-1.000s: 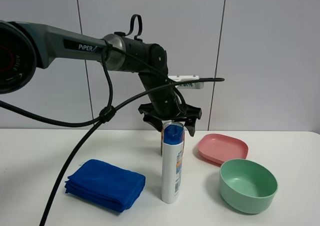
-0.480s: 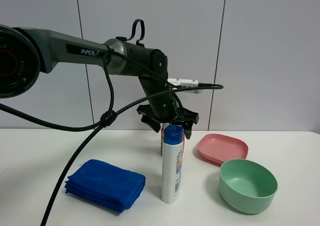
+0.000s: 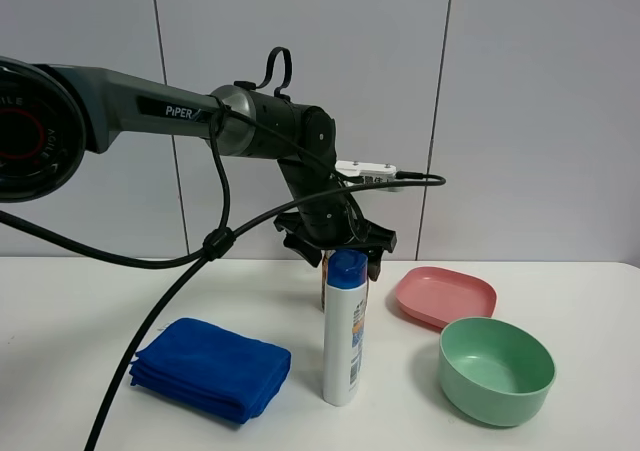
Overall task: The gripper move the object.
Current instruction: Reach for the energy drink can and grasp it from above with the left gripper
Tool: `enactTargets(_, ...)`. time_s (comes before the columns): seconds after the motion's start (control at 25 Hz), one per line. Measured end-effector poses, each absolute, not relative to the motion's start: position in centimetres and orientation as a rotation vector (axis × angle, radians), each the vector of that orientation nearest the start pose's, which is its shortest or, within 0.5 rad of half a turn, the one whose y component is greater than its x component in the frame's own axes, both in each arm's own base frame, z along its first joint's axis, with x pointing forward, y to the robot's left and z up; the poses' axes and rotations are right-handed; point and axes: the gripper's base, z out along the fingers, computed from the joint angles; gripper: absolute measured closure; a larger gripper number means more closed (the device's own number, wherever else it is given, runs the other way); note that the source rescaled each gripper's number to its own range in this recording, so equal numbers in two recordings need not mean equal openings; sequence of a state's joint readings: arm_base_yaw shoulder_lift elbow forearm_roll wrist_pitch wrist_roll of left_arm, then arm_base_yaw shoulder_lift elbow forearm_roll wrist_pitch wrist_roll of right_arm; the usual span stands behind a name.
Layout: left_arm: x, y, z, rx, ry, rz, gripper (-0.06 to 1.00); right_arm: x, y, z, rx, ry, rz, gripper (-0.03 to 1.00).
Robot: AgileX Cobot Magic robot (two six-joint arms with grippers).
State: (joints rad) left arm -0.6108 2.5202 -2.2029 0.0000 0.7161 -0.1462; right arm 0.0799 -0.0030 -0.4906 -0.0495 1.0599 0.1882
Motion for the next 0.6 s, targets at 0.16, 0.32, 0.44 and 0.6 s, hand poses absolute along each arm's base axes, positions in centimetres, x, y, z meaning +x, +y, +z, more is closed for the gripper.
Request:
enactTargets(0.16, 45.5, -31.8, 14.6, 0.585, 2.472, -0.306, 0.26, -0.4, -0.4, 27.5, 0.113, 2.047, 0.108, -0.03)
enactTargets(0.32, 45.5, -31.8, 14.0, 0.589, 2.483, -0.3, 0.28, -0.4, -0.4, 27.5, 0.113, 2.047, 0.108, -0.03)
enactTargets(0.44, 45.4, -31.8, 13.5, 0.593, 2.498, -0.294, 0.28, -0.4, -0.4, 27.5, 0.113, 2.047, 0.108, -0.03)
enactTargets(0.6, 45.3, -31.8, 13.3, 0.592, 2.513, -0.294, 0.56, -0.4, -0.4, 27.5, 0.113, 2.047, 0.108, -0.03)
